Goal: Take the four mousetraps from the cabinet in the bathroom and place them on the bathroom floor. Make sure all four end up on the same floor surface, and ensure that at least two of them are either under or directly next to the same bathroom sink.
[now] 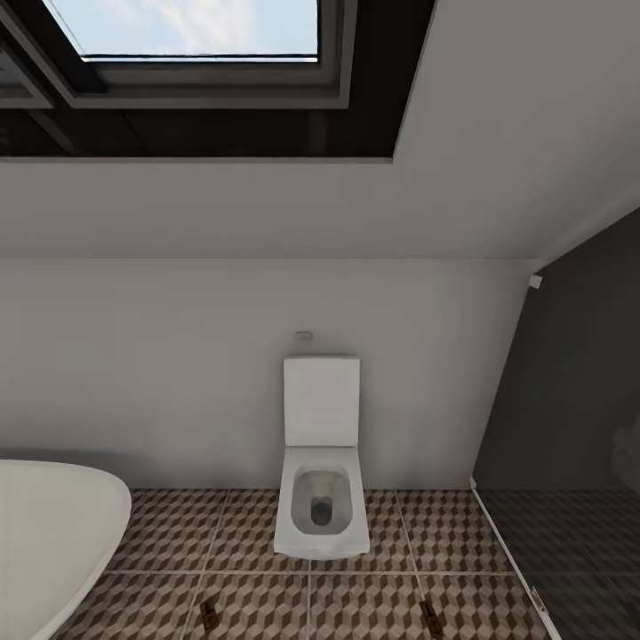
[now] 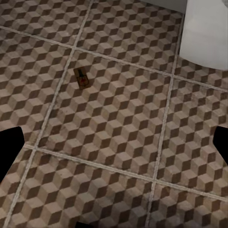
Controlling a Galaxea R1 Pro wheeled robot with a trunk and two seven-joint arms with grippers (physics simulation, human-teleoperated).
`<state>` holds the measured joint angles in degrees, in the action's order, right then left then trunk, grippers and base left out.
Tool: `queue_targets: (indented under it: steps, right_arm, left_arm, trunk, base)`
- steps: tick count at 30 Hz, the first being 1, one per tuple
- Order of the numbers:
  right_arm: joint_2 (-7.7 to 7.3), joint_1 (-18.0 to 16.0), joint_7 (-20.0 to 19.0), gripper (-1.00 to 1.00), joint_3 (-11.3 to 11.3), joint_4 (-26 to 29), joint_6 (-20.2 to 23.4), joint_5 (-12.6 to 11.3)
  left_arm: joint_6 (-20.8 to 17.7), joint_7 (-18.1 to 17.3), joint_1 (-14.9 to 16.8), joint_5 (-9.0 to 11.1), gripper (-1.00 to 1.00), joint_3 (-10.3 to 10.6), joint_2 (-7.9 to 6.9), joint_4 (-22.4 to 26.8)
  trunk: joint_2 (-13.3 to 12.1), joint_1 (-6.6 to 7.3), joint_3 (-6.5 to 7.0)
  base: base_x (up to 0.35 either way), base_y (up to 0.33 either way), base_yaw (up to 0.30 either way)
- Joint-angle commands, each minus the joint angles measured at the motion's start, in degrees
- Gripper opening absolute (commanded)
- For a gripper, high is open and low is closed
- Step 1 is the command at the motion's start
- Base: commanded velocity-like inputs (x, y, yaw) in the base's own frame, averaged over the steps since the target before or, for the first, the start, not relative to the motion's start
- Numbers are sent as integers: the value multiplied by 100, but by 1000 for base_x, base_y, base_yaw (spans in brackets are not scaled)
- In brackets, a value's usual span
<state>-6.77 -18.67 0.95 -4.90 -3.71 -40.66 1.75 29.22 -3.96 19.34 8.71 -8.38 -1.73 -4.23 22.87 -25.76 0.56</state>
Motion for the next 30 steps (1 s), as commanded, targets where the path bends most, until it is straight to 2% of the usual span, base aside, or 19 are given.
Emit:
queue_targets:
  steps: [1,30]
  right_arm:
    - [0,-8,10,100,-37,-23,-30,1]
    - [1,-8,10,100,-37,-23,-30,1]
  left_arm:
    - [31,-40,8,43,100,-22,0,-25]
    - [31,-35,8,43,100,-23,6,-25]
  trunk:
    - [5,-2,-2]
    - [5,-2,-2]
  base:
    - [0,0,0]
    - [0,0,0]
